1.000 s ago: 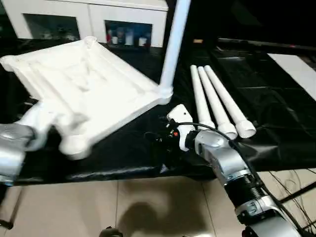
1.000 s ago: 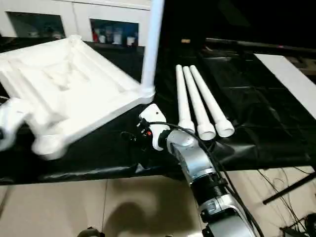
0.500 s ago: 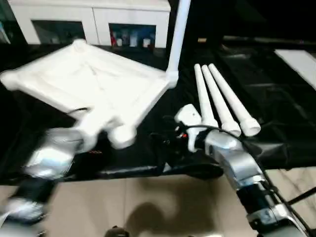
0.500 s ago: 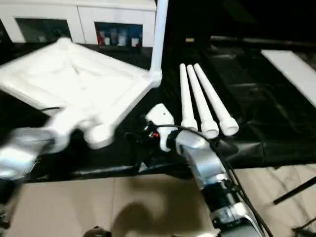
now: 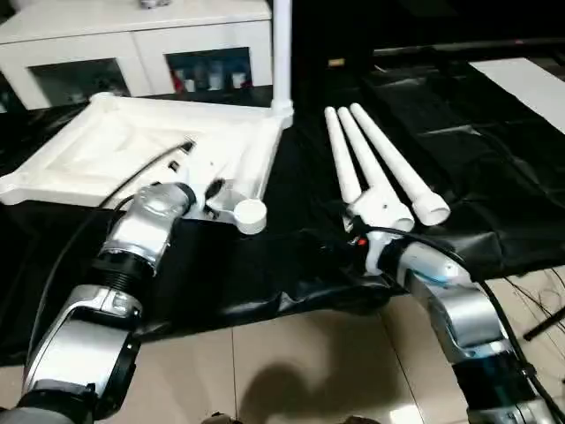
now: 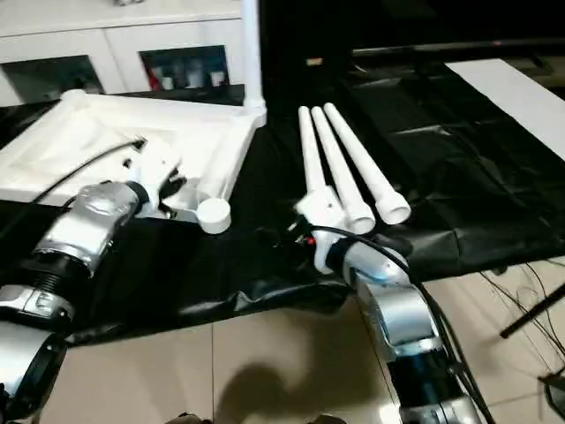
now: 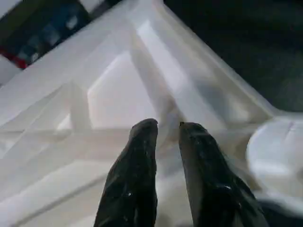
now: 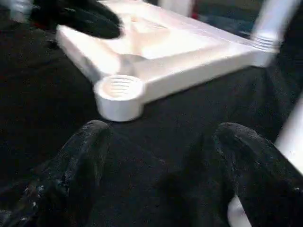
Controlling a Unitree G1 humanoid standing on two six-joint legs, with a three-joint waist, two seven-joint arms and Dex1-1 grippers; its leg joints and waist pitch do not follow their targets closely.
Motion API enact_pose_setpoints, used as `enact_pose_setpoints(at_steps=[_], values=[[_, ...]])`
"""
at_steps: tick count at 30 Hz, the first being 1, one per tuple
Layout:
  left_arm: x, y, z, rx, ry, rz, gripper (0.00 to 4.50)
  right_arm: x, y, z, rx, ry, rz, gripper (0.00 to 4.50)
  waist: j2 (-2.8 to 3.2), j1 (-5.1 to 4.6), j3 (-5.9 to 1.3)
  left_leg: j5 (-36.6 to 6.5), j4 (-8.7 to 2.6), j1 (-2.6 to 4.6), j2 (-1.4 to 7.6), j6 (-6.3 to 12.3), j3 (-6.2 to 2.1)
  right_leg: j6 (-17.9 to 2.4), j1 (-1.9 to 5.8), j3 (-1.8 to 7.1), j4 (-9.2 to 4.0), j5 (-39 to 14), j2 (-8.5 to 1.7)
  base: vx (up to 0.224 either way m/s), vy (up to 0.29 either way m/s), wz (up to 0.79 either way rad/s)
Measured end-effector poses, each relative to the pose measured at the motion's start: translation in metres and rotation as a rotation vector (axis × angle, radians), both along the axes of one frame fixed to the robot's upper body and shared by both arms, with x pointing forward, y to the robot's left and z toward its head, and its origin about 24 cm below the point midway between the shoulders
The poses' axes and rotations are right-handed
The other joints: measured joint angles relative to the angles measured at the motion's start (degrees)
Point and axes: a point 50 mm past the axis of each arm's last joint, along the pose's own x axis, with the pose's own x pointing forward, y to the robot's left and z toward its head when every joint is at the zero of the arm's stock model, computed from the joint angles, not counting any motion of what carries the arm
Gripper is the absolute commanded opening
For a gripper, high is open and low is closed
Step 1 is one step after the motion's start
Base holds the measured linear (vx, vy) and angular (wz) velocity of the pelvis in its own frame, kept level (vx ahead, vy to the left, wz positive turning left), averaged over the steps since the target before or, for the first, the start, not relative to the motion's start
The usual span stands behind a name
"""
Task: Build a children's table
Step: Rotate table base
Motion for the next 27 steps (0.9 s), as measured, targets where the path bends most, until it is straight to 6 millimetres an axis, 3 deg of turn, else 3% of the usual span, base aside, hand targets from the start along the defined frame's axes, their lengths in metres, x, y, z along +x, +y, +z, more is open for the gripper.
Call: enact_pose_setpoints(at_steps=[5,7,11,15,16,19,20,21,22,23,24,25,26,27], values=[[-0.014,-0.006,0.024,-0.357,-0.204,0.079,1.04,0.008,-0.013,0.009,0.012,-0.035,-0.226,3.86,-0.21,0.02,-0.05,0.03,0.06,-0.14,0.0,0.32,0.1,-0.02,0.0,-0.02,-0.25,0.01,-0.06,0.0,0.0,0.0],[-0.022,-0.003,0.028,-0.41,-0.248,0.11,1.04,0.007,-0.014,0.014,0.05,-0.04,-0.251,3.86,-0.36,-0.03,-0.13,0.0,0.04,-0.15,0.02,0.4,0.12,-0.01,0.0,-0.02,-0.32,0.0,-0.05,0.0,0.0,0.0],[-0.057,-0.003,0.017,-0.422,-0.327,0.132,1.04,-0.004,-0.011,0.014,0.12,-0.076,-0.304,3.86,-1.96,0.06,-0.4,0.1,-0.1,-0.11,0.11,0.79,0.29,0.17,-0.06,-0.03,-0.33,-0.16,-0.05,0.0,0.0,0.0],[-0.069,-0.005,0.009,-0.454,-0.328,0.197,1.04,-0.004,0.007,0.008,0.207,-0.04,-0.311,3.86,-3.12,0.18,-0.22,-0.07,-0.13,0.14,0.17,0.54,0.39,0.62,0.14,0.06,-0.4,-0.34,-0.16,0.0,0.0,0.0],[-0.071,-0.004,0.009,-0.463,-0.33,0.215,1.04,-0.003,0.012,0.007,0.217,-0.027,-0.307,3.86,-3.26,0.06,-0.13,-0.11,-0.26,0.55,0.14,0.57,0.45,0.67,0.48,0.11,-0.57,-0.39,-0.16,0.0,0.0,0.0],[-0.073,0.0,0.008,-0.482,-0.321,0.257,1.04,-0.002,0.02,0.004,0.227,-0.002,-0.279,3.86,-3.39,-0.24,0.48,-1.58,-0.67,3.18,0.07,0.56,0.37,0.78,2.67,-0.73,-2.14,-0.59,-0.15,0.0,0.0,0.0],[-0.074,0.003,0.011,-0.49,-0.329,0.269,1.04,-0.002,0.022,0.004,0.231,-0.001,-0.265,3.86,-3.2,-0.64,0.91,-2.18,-0.64,4.32,0.15,0.42,-0.16,0.83,4.14,-1.93,-3.02,-0.64,-0.26,0.0,0.0,0.0],[-0.075,0.005,0.013,-0.49,-0.339,0.275,1.04,-0.002,0.022,0.005,0.236,0.0,-0.255,3.86,-3.09,-0.98,1.13,-2.59,-0.68,4.98,0.57,0.31,-0.51,0.86,5.1,-3.0,-3.52,-0.87,-0.41,0.024,0.014,-0.33],[-0.075,0.006,0.015,-0.486,-0.347,0.277,1.04,-0.002,0.023,0.005,0.245,0.002,-0.246,3.86,-3.11,-1.32,1.21,-2.63,-0.87,5.24,0.88,0.26,-0.82,0.84,5.88,-3.41,-2.5,-2.15,-0.88,0.006,-0.026,-0.28],[-0.076,0.006,0.016,-0.484,-0.348,0.279,1.04,-0.002,0.024,0.005,0.251,0.006,-0.238,3.86,-3.47,-1.54,1.41,-2.75,-1.03,6.04,0.76,0.06,-0.43,0.59,5.93,-3.38,-0.86,-3.97,-1.33,0.006,-0.026,-0.28],[-0.077,0.006,0.016,-0.484,-0.345,0.282,1.04,-0.002,0.024,0.005,0.252,0.006,-0.231,3.86,-4.48,-1.91,1.28,-3.1,-0.98,7.11,0.57,-0.41,0.03,0.51,5.89,-2.73,-0.48,-4.22,-1.61,0.08,-0.052,-0.13],[-0.079,0.006,0.013,-0.484,-0.336,0.284,1.04,-0.002,0.023,0.005,0.248,0.009,-0.223,3.86,-4.87,-2.01,1.09,-3.74,-0.83,7.73,0.28,-0.7,0.2,0.55,5.93,-2.82,-0.55,-4.19,-1.57,0.129,-0.039,-0.09],[-0.08,0.004,0.011,-0.486,-0.326,0.282,1.04,-0.001,0.022,0.005,0.232,0.007,-0.218,3.86,-5.0,-1.76,0.83,-5.41,-0.23,7.37,0.24,-0.06,0.1,0.57,6.4,-2.85,-0.62,-4.2,-1.56,0.129,-0.039,-0.09],[-0.08,0.003,0.011,-0.486,-0.322,0.281,1.04,0.0,0.021,0.004,0.219,0.006,-0.216,3.86,-4.82,-1.47,0.7,-6.28,0.4,6.66,0.09,1.22,-0.3,0.59,6.3,-2.87,-0.75,-4.19,-1.51,0.162,-0.018,-0.15]])
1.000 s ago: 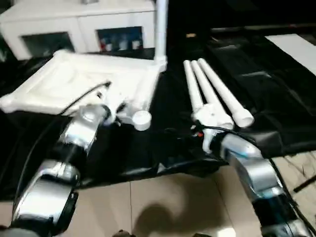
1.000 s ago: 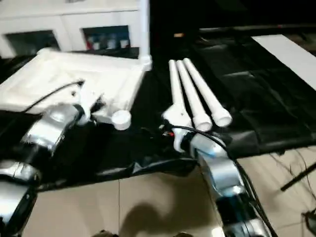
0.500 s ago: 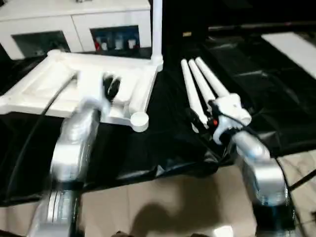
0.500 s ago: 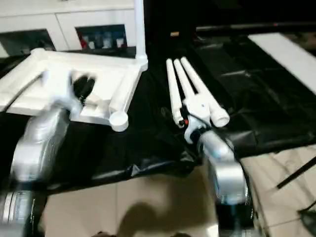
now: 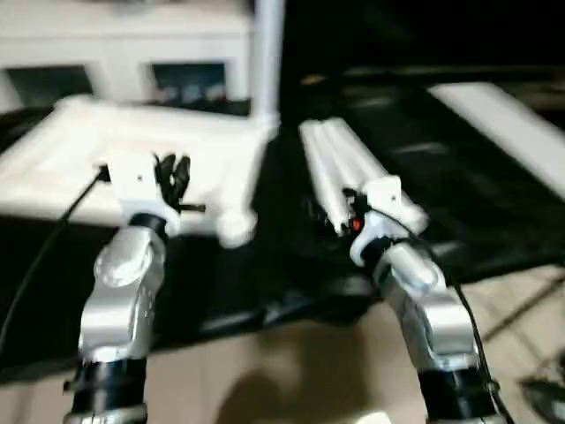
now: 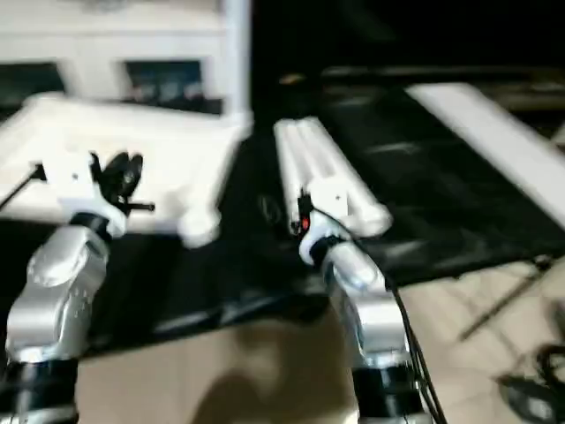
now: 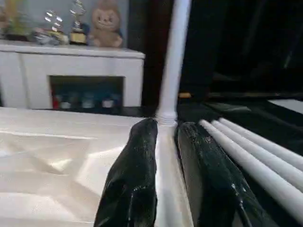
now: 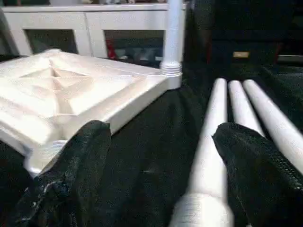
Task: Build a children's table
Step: Rotate table base, then pick table leg
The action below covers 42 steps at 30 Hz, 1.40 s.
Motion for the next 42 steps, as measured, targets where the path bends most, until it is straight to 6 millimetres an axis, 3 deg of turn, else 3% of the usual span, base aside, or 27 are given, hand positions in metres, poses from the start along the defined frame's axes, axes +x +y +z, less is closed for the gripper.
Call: enact_pose_setpoints(at_steps=[1,2,3,5,6,8,10,11,12,13,14,15,16,17,18,19,20,21,22,23,24,26,30,35,38,40,42], values=[[0.0,-0.003,0.0,-0.001,0.002,-0.008,1.04,0.0,-0.003,-0.002,-0.013,0.006,-0.011,3.86,-0.05,0.3,-0.08,-0.56,1.0,-1.18,-0.3,1.54,-0.46,0.03,0.01,-0.19,-0.25,0.02,0.16,0.182,-0.004,0.14],[0.001,-0.008,0.002,-0.002,-0.003,-0.025,1.04,0.002,-0.011,-0.004,-0.025,0.015,-0.049,3.86,0.48,0.47,-0.28,-1.36,2.75,-3.79,-0.85,3.76,-1.02,0.21,0.39,-1.55,-0.86,0.13,0.16,0.182,-0.004,0.14],[0.0,-0.008,0.002,-0.001,-0.001,-0.024,1.04,0.003,-0.012,-0.006,-0.03,0.023,-0.058,3.86,0.88,0.88,-0.33,-0.79,3.18,-5.12,-1.29,5.14,-1.32,0.23,1.03,-2.65,-1.18,0.13,0.22,0.145,0.005,0.51],[-0.005,0.008,-0.004,0.01,0.027,0.039,1.04,0.003,0.003,-0.006,-0.013,0.026,-0.016,3.86,1.58,1.37,-0.5,1.27,2.33,-3.74,-1.16,2.2,-2.29,-0.14,1.84,-2.84,-1.39,-0.75,1.29,0.195,0.002,0.16],[-0.006,0.016,-0.004,0.018,0.034,0.067,1.04,0.003,0.014,-0.003,-0.005,0.019,0.021,3.86,0.78,1.02,-0.79,0.99,1.74,-3.16,-2.03,2.39,-2.48,-2.0,1.03,-1.59,0.61,-1.94,1.26,0.269,-0.008,-0.02],[-0.006,0.02,-0.003,0.014,0.033,0.083,1.04,0.003,0.018,0.0,-0.011,0.007,0.043,3.86,0.29,0.89,-1.08,-0.4,1.43,-1.56,-2.77,2.58,-2.67,-1.75,-2.75,-0.14,7.2,-2.3,1.48,0.275,-0.019,0.11],[-0.007,0.018,0.0,0.015,0.019,0.079,1.04,0.004,0.014,0.0,-0.027,0.004,0.039,3.86,-1.01,0.35,-1.66,-1.65,1.27,-0.38,-3.6,2.18,-1.82,-1.03,-6.33,0.77,6.56,-1.5,0.85,0.224,-0.049,-0.03],[-0.006,0.018,0.002,0.016,0.013,0.079,1.04,0.004,0.012,0.0,-0.033,0.003,0.033,3.86,-3.2,-0.13,-1.92,-2.53,1.1,0.68,-4.99,2.03,-0.79,-1.11,-6.74,2.37,2.94,1.9,-0.23,0.216,-0.061,-0.04],[-0.006,0.015,0.0,0.002,0.022,0.073,1.04,0.004,0.007,-0.002,-0.043,0.005,0.021,3.86,-3.55,-0.31,-1.82,-3.57,1.88,1.36,-5.3,2.86,-0.59,-1.15,-6.0,3.27,3.79,1.38,-0.13,0.227,-0.069,0.14],[-0.005,0.006,-0.001,-0.003,0.031,0.046,1.04,0.004,0.001,-0.005,-0.056,0.017,0.002,3.86,-3.01,0.3,-1.65,-4.62,3.9,1.38,-5.35,5.93,-0.91,-1.52,-5.06,3.98,3.4,0.84,0.65,0.238,-0.061,0.1],[-0.004,0.001,-0.002,-0.003,0.038,0.024,1.04,0.005,-0.007,-0.008,-0.07,0.029,-0.03,3.86,-2.65,1.09,-1.65,-5.0,8.13,-0.38,-6.1,6.71,-1.67,-1.71,-3.92,4.87,2.51,0.46,1.37,0.238,-0.061,0.1],[-0.004,0.002,-0.002,-0.002,0.039,0.029,1.04,0.005,-0.009,-0.007,-0.074,0.029,-0.043,3.86,-2.52,1.22,-1.72,-4.72,10.58,-2.21,-6.73,6.22,-2.31,-1.78,-2.77,4.79,1.56,0.25,1.59,0.241,-0.052,-0.05],[-0.004,0.005,0.0,0.002,0.034,0.039,1.04,0.006,-0.009,-0.006,-0.074,0.04,-0.04,3.86,-2.49,1.52,-1.75,-4.28,10.85,-3.96,-7.17,5.52,-2.5,-1.91,-1.77,4.71,0.81,-0.01,1.84,0.234,-0.029,0.02],[-0.005,0.009,0.003,0.003,0.025,0.054,1.04,0.008,-0.005,-0.002,-0.071,0.05,-0.027,3.86,-1.84,2.03,-1.85,-2.46,9.08,-6.32,-7.01,4.53,-2.81,-2.19,-0.61,4.26,0.07,-0.36,2.63,0.234,-0.029,0.02],[-0.006,0.012,0.006,0.001,0.016,0.064,1.04,0.01,-0.004,0.002,-0.068,0.049,-0.016,3.86,-0.7,2.46,-2.05,0.06,5.63,-8.06,-6.18,4.62,-3.07,-2.19,-0.1,3.45,-0.07,-0.83,3.66,0.173,-0.006,-0.01],[-0.006,0.015,0.009,-0.002,0.006,0.069,1.04,0.012,-0.002,0.007,-0.061,0.051,0.0,3.86,0.86,2.78,-2.41,4.27,0.68,-8.88,-4.71,5.18,-3.26,-1.75,-0.02,1.98,0.57,-1.42,5.01,0.0,0.0,0.0],[-0.007,0.022,0.01,0.009,0.008,0.085,1.04,0.014,0.002,0.009,-0.04,0.073,0.027,3.86,1.25,3.28,-2.24,6.35,2.71,-9.78,-3.73,4.09,-4.17,-1.54,-0.36,1.08,3.02,-3.03,5.31,0.0,0.0,0.0],[-0.009,0.032,0.007,0.007,0.022,0.11,1.04,0.012,0.012,0.009,-0.021,0.098,0.074,3.86,0.82,3.06,-2.28,5.87,3.25,-9.59,-4.2,4.11,-5.27,-0.99,-1.67,1.85,5.28,-3.07,5.08,0.063,0.007,-0.24],[-0.01,0.038,0.006,0.005,0.032,0.124,1.04,0.012,0.017,0.01,-0.006,0.115,0.103,4.03,0.56,3.03,-2.29,5.89,3.22,-9.36,-4.95,4.06,-6.46,0.82,-2.97,2.96,6.18,-1.89,4.45,0.044,0.013,-0.25],[-0.011,0.042,0.008,0.011,0.031,0.11,1.21,0.013,0.018,0.012,0.0,0.134,0.117,4.14,-0.03,2.83,-2.28,6.1,2.56,-9.03,-6.22,3.7,-7.31,3.26,-4.52,5.0,4.47,0.06,2.57,0.044,0.013,-0.25],[-0.01,0.044,0.012,0.021,0.019,0.086,1.37,0.016,0.015,0.014,-0.005,0.145,0.109,4.24,-0.72,2.57,-2.27,6.15,2.06,-9.07,-7.1,3.47,-7.19,3.6,-5.14,6.15,2.2,1.31,0.96,-0.134,0.094,-0.16],[-0.01,0.042,0.016,0.021,0.007,0.04,1.46,0.018,0.004,0.013,-0.022,0.179,0.062,4.35,-1.13,2.44,-2.22,6.79,1.1,-9.13,-6.73,2.79,-6.09,3.89,-5.42,5.89,1.07,2.98,0.21,-0.156,0.065,0.01],[-0.014,0.052,0.014,0.056,0.068,-0.017,1.77,0.02,-0.003,0.007,-0.055,0.263,0.007,4.5,-1.61,2.17,-1.86,7.21,-0.13,-8.64,-3.88,2.1,-3.2,2.49,-5.2,4.41,-0.45,4.35,0.13,-0.1,-0.015,-0.08],[-0.015,0.051,0.017,0.141,0.166,-0.168,2.04,0.023,0.007,0.014,-0.064,0.364,0.013,4.5,-1.79,2.03,-1.28,7.19,-0.22,-8.38,-3.04,2.06,-2.57,2.49,-5.59,3.87,-0.55,4.35,0.15,-0.108,-0.012,-0.04],[-0.014,0.045,0.022,0.154,0.181,-0.275,2.04,0.02,0.006,0.01,-0.086,0.436,0.014,4.5,-1.56,2.11,-0.77,7.15,-0.4,-7.91,-2.8,2.02,-2.57,2.41,-5.18,2.85,-0.92,4.3,-0.23,-0.097,0.006,-0.05],[-0.015,0.038,0.031,0.185,0.201,-0.431,2.04,0.019,0.005,0.006,-0.125,0.517,0.017,4.5,-1.72,2.32,-0.45,7.15,-0.86,-7.98,-2.72,2.01,-2.31,1.74,-5.02,2.55,-0.37,3.8,-0.37,-0.104,-0.004,-0.03],[-0.017,0.027,0.043,0.202,0.207,-0.593,2.04,0.019,-0.001,0.001,-0.159,0.577,-0.015,4.5,-2.93,3.93,-0.38,7.19,-2.64,-7.74,-2.3,1.99,0.83,-0.66,-5.72,2.77,4.52,-1.42,-0.66,-0.134,-0.034,0.07]])
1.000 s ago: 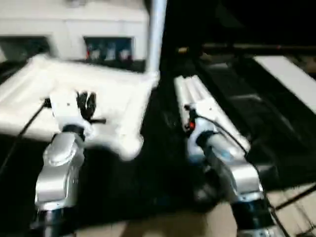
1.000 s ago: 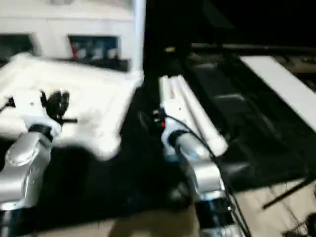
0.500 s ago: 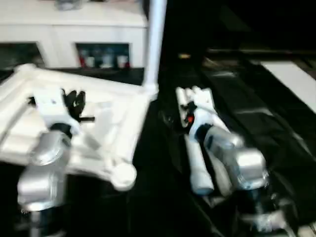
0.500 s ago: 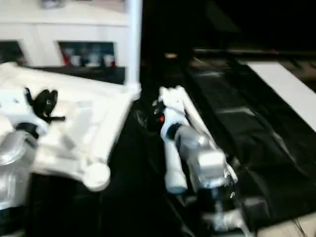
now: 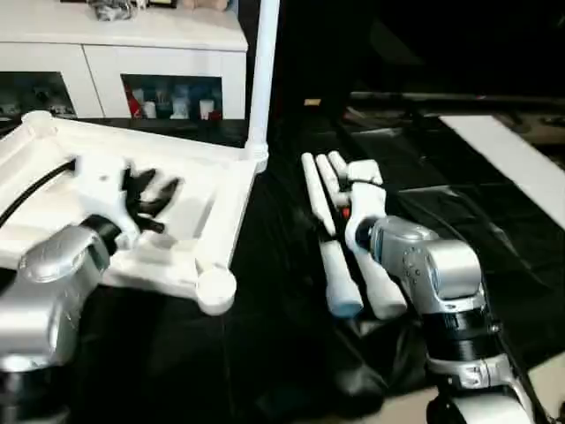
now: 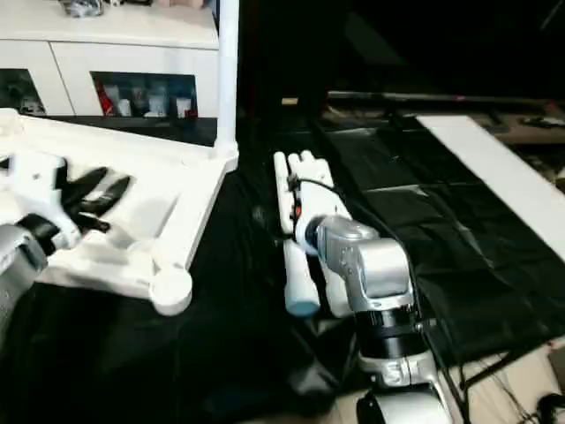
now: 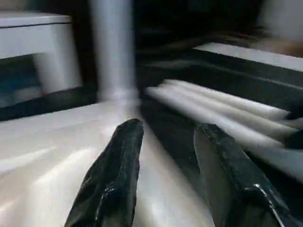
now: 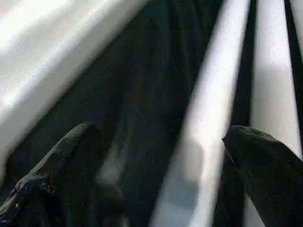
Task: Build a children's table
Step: Pick table leg
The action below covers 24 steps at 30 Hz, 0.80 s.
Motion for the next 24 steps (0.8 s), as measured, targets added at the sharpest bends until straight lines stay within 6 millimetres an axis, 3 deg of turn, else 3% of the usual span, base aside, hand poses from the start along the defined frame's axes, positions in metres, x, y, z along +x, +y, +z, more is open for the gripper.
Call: enact_pose_setpoints(at_steps=[1,2,3,4,5,6,9,11,14,15,16,17,18,19,20,21,22,24], values=[[-0.003,-0.006,0.005,0.006,-0.002,-0.063,2.04,0.001,-0.004,-0.001,-0.022,0.011,-0.025,4.5,-1.48,1.2,-0.49,-0.13,0.17,0.26,0.47,-0.19,2.17,0.69,-0.87,1.7,1.52,-1.91,0.06,-0.077,-0.123,0.28],[-0.005,-0.008,0.007,0.011,0.0,-0.089,2.04,0.003,-0.004,0.0,-0.032,0.013,-0.033,4.5,-1.57,1.44,-0.41,-0.39,1.95,-0.21,0.77,-0.5,2.22,1.24,-1.86,2.18,1.79,-1.94,0.08,-0.077,-0.123,0.28],[-0.012,-0.008,-0.001,0.023,0.058,-0.122,2.04,0.003,-0.004,-0.005,-0.05,0.038,-0.051,4.5,-0.15,2.99,-0.44,-2.1,7.92,0.04,0.11,-1.88,-2.08,2.04,-1.82,2.08,2.2,-1.21,0.26,0.028,-0.068,0.03],[-0.012,-0.01,-0.003,0.035,0.084,-0.129,2.04,0.003,-0.003,-0.007,-0.052,0.054,-0.058,4.5,0.91,3.1,-0.46,-3.79,7.63,1.58,-0.51,-1.62,-3.65,2.08,-1.82,1.58,2.03,-0.79,0.3,-0.07,-0.003,0.12],[-0.012,-0.011,-0.004,0.042,0.103,-0.131,2.04,0.002,0.002,-0.012,-0.046,0.076,-0.059,4.5,0.46,2.98,0.16,-3.49,6.27,1.96,-0.11,-2.13,-2.38,1.45,-2.19,2.29,1.18,0.18,0.69,-0.07,-0.003,0.12],[-0.013,-0.01,-0.009,0.047,0.131,-0.127,2.04,0.002,0.005,-0.012,-0.039,0.081,-0.058,4.5,0.66,2.97,0.28,-3.46,5.69,1.91,0.3,-2.2,-2.02,0.86,-1.88,2.49,0.12,0.56,1.22,-0.169,-0.023,0.26],[-0.012,-0.009,-0.014,0.052,0.16,-0.113,2.04,-0.001,0.013,-0.017,-0.004,0.125,-0.04,4.5,1.09,2.22,0.54,-3.46,4.12,2.43,0.38,-2.2,-2.04,-0.04,-0.4,1.76,-3.06,2.25,1.22,-0.079,0.019,0.06],[-0.012,-0.009,-0.014,0.051,0.16,-0.113,2.04,-0.002,0.013,-0.02,-0.002,0.144,-0.037,4.5,1.32,1.69,0.69,-3.47,3.23,2.99,0.34,-2.2,-1.99,0.01,0.44,1.45,-4.31,2.31,1.08,-0.06,0.031,-0.01],[-0.011,-0.01,-0.012,0.051,0.153,-0.113,2.04,0.001,0.012,-0.023,-0.023,0.153,-0.056,4.5,1.46,0.96,0.78,-3.47,1.55,3.14,0.5,-2.21,-1.91,0.04,1.0,0.08,-6.08,2.27,0.68,-0.054,0.015,-0.04],[-0.011,-0.01,-0.012,0.053,0.156,-0.114,2.04,0.001,0.011,-0.024,-0.032,0.156,-0.066,4.5,1.49,0.99,0.84,-3.47,0.85,2.94,0.63,-2.21,-1.59,0.02,1.08,-0.19,-5.89,1.97,0.69,-0.123,-0.022,0.0],[-0.011,-0.011,-0.011,0.061,0.162,-0.123,2.04,0.002,0.01,-0.025,-0.033,0.158,-0.077,4.5,1.4,1.4,0.84,-3.45,0.29,2.84,0.91,-2.23,-0.49,-0.07,1.01,-0.52,-3.66,0.3,0.61,-0.116,-0.082,0.16],[-0.01,-0.015,-0.007,0.064,0.15,-0.143,2.04,0.004,0.005,-0.023,-0.04,0.153,-0.098,4.5,-0.06,2.95,0.41,-3.36,-0.12,2.96,1.46,-2.15,2.33,0.24,1.06,0.92,-0.25,-1.53,0.26,-0.116,-0.082,0.16],[-0.01,-0.015,-0.007,0.065,0.148,-0.146,2.04,0.007,0.004,-0.018,-0.042,0.135,-0.104,4.5,-0.76,3.5,0.42,-3.82,1.31,3.0,1.46,-2.35,2.69,1.72,0.09,2.01,-0.05,-0.61,0.23,-0.011,-0.165,0.27],[-0.012,-0.014,-0.011,0.063,0.163,-0.146,2.04,0.01,0.004,-0.013,-0.042,0.119,-0.108,4.5,0.08,4.27,0.44,-3.87,3.79,2.79,1.25,-2.32,0.63,1.85,-0.36,1.88,0.23,-0.5,0.22,0.05,-0.11,0.01],[-0.012,-0.014,-0.014,0.066,0.179,-0.147,2.04,0.011,0.006,-0.008,-0.035,0.096,-0.108,4.5,1.09,5.06,0.07,-3.65,4.83,3.46,0.3,-2.55,-2.25,1.91,-0.54,1.81,0.31,-0.42,0.9,0.05,-0.11,0.01],[-0.011,-0.015,-0.011,0.069,0.169,-0.149,2.04,0.012,0.006,-0.004,-0.018,0.077,-0.115,4.5,1.25,5.16,0.05,-2.49,3.76,4.21,0.08,-3.06,-2.39,1.88,-1.01,1.75,0.21,0.03,1.32,0.0,0.0,0.0],[-0.01,-0.015,-0.01,0.072,0.164,-0.146,2.04,0.013,0.007,-0.001,-0.009,0.064,-0.12,4.5,0.91,4.98,0.12,-1.92,3.08,3.86,0.69,-3.68,-1.92,1.27,-1.29,2.15,-0.56,1.03,1.92,-0.073,-0.062,0.19],[-0.009,-0.013,-0.012,0.074,0.173,-0.137,2.04,0.014,0.008,0.006,0.011,0.029,-0.134,4.5,0.87,4.42,0.14,-1.7,3.02,3.27,1.12,-4.02,-1.5,0.6,-1.05,2.12,-2.24,4.47,2.14,-0.072,-0.042,0.14]])
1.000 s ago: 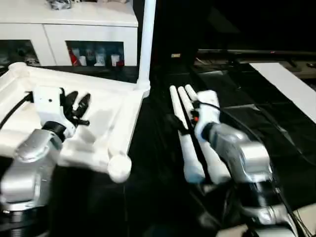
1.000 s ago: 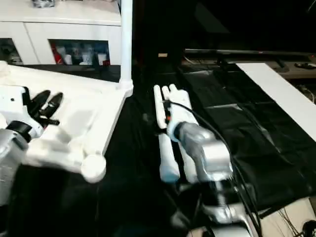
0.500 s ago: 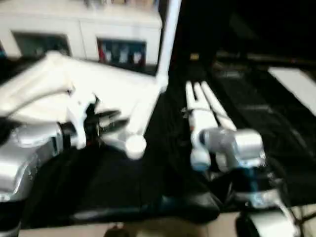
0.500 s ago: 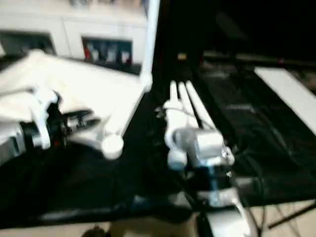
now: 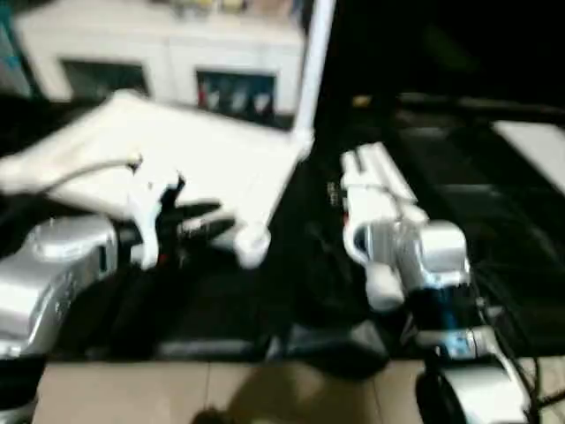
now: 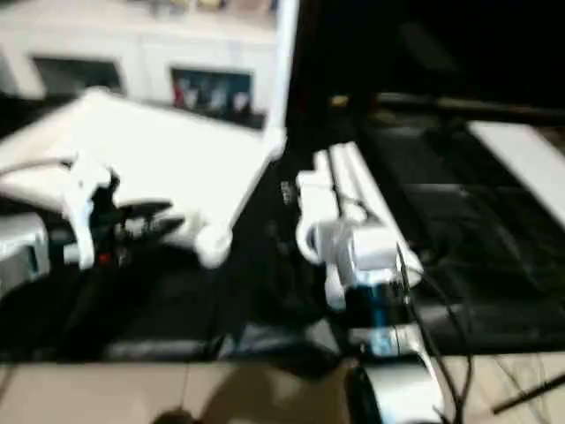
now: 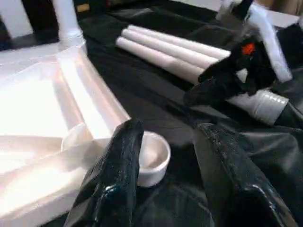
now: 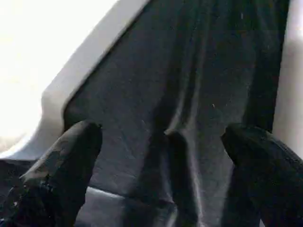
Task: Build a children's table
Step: Pick table leg
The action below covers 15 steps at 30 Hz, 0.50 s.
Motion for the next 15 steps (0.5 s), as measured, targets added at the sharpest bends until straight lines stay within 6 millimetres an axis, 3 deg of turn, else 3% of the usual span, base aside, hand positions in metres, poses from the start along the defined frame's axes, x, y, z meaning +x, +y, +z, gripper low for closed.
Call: enact_pose_setpoints(at_steps=[3,5,9,11,15], values=[[0.0,-0.001,-0.001,-0.005,0.001,-0.001,2.04,0.004,-0.007,0.012,0.001,-0.044,-0.023,4.5,0.2,-1.14,0.16,-0.02,-0.5,0.45,0.1,0.02,0.23,0.12,0.27,-0.29,-1.17,0.87,-0.03,-0.041,0.001,0.07],[0.001,-0.003,0.0,-0.004,-0.003,-0.008,2.04,0.006,-0.013,0.017,-0.023,-0.061,-0.043,4.5,0.17,-1.81,0.14,-0.02,-1.24,0.69,0.08,0.02,-0.14,0.13,0.75,-0.66,-1.98,0.86,-0.03,0.0,0.0,0.0],[0.002,-0.004,0.002,-0.004,-0.008,-0.011,2.04,0.007,-0.02,0.008,-0.041,-0.025,-0.08,4.5,0.16,-3.73,0.12,-0.01,-1.99,0.44,0.12,0.0,-0.43,0.12,0.51,-1.63,-2.98,0.87,-0.08,0.0,0.0,0.0],[0.001,-0.006,0.0,0.0,-0.002,-0.019,2.04,0.005,-0.025,-0.001,-0.053,0.014,-0.093,4.5,0.1,-4.22,0.09,0.0,-1.98,0.33,0.14,-0.01,-0.41,-0.09,0.38,-1.7,-2.92,1.22,-0.06,0.0,0.0,0.0],[0.001,-0.008,-0.001,0.003,0.006,-0.03,2.04,0.002,-0.028,-0.012,-0.049,0.052,-0.094,4.5,0.06,-4.26,0.06,0.09,-1.92,0.32,0.18,-0.16,-0.32,-0.26,0.27,-1.78,-2.71,2.45,-0.05,0.0,0.0,0.0]])
